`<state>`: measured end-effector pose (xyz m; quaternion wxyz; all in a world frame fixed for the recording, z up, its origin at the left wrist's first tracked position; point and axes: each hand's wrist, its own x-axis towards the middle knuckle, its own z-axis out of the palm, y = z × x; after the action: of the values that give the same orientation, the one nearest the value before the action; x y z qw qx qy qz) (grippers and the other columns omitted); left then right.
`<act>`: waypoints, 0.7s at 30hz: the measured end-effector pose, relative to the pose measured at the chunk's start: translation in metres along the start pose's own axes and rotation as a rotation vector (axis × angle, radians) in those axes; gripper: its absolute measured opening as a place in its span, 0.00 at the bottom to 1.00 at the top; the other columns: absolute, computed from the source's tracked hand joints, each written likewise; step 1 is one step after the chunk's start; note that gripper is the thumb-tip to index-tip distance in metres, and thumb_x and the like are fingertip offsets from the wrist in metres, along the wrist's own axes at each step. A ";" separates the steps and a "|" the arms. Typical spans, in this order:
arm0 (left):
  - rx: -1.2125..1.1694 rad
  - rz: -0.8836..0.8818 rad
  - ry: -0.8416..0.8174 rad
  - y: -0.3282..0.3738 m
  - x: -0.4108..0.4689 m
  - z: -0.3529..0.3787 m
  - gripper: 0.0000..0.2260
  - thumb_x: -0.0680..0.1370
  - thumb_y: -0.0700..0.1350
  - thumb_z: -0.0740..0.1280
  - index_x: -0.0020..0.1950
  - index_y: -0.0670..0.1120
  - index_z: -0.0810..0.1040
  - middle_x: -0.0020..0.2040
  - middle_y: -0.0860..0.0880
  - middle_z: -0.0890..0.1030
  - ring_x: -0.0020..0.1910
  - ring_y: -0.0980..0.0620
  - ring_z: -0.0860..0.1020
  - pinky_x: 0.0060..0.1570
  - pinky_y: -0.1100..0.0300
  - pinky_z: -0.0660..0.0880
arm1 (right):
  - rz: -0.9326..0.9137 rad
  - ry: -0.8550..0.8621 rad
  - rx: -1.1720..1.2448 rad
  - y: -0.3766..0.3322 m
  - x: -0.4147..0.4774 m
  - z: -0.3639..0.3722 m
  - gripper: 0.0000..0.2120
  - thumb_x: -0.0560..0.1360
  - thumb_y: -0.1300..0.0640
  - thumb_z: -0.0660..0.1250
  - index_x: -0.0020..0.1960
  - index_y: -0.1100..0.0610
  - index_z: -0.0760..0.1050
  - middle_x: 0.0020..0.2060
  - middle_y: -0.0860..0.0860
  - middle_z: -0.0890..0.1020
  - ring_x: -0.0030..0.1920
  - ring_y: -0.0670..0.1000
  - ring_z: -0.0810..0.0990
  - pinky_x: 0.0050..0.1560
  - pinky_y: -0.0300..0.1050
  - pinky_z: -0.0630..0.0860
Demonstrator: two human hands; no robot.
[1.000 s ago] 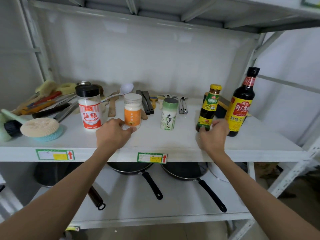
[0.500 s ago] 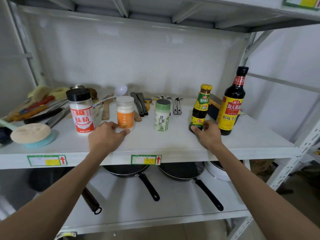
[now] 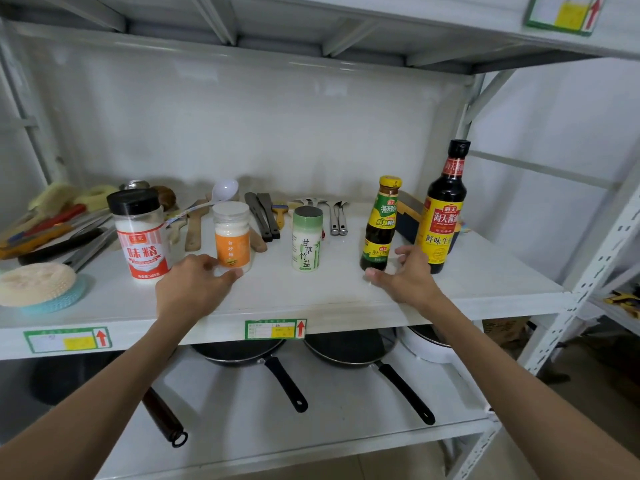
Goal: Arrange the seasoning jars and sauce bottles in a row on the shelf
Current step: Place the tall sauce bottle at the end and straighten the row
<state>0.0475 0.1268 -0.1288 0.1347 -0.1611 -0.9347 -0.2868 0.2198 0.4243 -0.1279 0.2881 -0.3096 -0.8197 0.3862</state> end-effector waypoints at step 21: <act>0.031 -0.002 -0.015 0.001 0.001 0.001 0.29 0.71 0.68 0.65 0.62 0.48 0.77 0.60 0.50 0.81 0.54 0.46 0.79 0.47 0.51 0.76 | 0.156 0.219 -0.119 0.031 0.023 -0.056 0.30 0.73 0.53 0.74 0.69 0.63 0.66 0.64 0.60 0.76 0.62 0.60 0.76 0.57 0.51 0.74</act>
<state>0.0464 0.1281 -0.1284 0.1299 -0.1600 -0.9402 -0.2710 0.2537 0.4827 -0.1180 0.3260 -0.4293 -0.7783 0.3220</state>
